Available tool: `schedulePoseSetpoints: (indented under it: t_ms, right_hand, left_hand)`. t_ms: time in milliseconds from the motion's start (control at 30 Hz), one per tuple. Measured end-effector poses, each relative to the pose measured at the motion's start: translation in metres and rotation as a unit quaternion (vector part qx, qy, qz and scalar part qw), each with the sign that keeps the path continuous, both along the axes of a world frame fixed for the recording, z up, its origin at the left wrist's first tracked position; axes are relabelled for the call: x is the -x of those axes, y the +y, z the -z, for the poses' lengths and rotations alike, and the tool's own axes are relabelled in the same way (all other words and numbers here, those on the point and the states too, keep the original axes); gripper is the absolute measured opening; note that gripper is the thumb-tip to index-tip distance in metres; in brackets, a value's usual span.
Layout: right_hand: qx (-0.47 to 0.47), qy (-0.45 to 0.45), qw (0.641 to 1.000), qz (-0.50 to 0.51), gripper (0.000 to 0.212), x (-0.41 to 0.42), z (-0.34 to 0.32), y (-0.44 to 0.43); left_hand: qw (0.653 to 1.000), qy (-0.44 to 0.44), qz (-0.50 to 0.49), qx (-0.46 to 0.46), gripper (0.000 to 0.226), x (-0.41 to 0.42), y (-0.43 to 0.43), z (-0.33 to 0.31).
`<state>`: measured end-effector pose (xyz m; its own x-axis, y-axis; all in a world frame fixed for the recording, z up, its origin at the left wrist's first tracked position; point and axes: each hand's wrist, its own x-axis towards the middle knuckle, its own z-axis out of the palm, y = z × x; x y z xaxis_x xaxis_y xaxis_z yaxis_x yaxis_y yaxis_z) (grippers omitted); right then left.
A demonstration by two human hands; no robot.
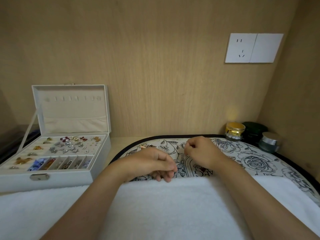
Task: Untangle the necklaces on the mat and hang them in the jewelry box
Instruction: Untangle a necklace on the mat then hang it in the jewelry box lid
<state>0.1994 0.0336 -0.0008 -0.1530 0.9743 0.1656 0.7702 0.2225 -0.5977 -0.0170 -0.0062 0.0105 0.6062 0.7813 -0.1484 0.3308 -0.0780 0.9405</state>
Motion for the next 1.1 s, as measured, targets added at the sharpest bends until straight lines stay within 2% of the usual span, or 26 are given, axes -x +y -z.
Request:
schedulePoseSetpoints:
  t_ms: [100, 167, 267, 333, 400, 533, 633, 700, 800, 967, 1100]
  right_hand:
    - [0.015, 0.028, 0.999, -0.015, 0.029, 0.002, -0.007, -0.005]
    - [0.02, 0.029, 0.999, -0.033, 0.03, 0.004, -0.009, -0.008]
    - [0.016, 0.006, 0.998, -0.053, 0.028, 0.004, -0.01, -0.011]
    - [0.02, -0.034, 0.997, -0.063, 0.029, 0.005, -0.009, -0.011]
    - [0.042, -0.046, 0.995, -0.073, 0.029, 0.005, -0.007, -0.009]
    - [0.051, -0.051, 0.994, -0.088, 0.031, 0.012, -0.003, -0.007]
    - [-0.014, -0.061, 0.993, -0.103, 0.025, 0.024, 0.001, -0.005]
    - [-0.06, -0.082, 0.985, -0.137, 0.029, 0.033, 0.008, 0.0]
    - [-0.079, -0.125, 0.973, -0.177, 0.032, 0.038, 0.018, 0.009]
    - [-0.144, -0.199, 0.962, -0.12, 0.028, 0.031, 0.017, 0.01]
    - [-0.152, -0.181, 0.966, -0.106, 0.026, 0.033, 0.02, 0.01]
  left_hand:
    - [0.999, 0.037, -0.023, -0.026, 0.016, 0.002, 0.002, 0.001]
    - [0.99, 0.078, -0.064, -0.1, 0.019, 0.007, 0.007, 0.003]
    - [0.937, 0.152, -0.16, -0.27, 0.032, 0.013, 0.015, 0.013]
    - [0.901, 0.211, -0.149, -0.35, 0.029, 0.014, 0.02, 0.022]
    - [0.896, 0.241, -0.112, -0.356, 0.024, 0.016, 0.022, 0.03]
    - [0.905, 0.217, -0.11, -0.349, 0.02, 0.02, 0.024, 0.033]
    - [0.883, 0.222, -0.147, -0.386, 0.025, 0.025, 0.027, 0.035]
    - [0.87, 0.252, -0.157, -0.393, 0.028, 0.031, 0.03, 0.038]
    - [0.874, 0.301, -0.153, -0.349, 0.033, 0.04, 0.031, 0.041]
    - [0.865, 0.325, -0.177, -0.339, 0.035, 0.043, 0.036, 0.046]
    - [0.836, 0.34, -0.184, -0.39, 0.035, 0.038, 0.039, 0.043]
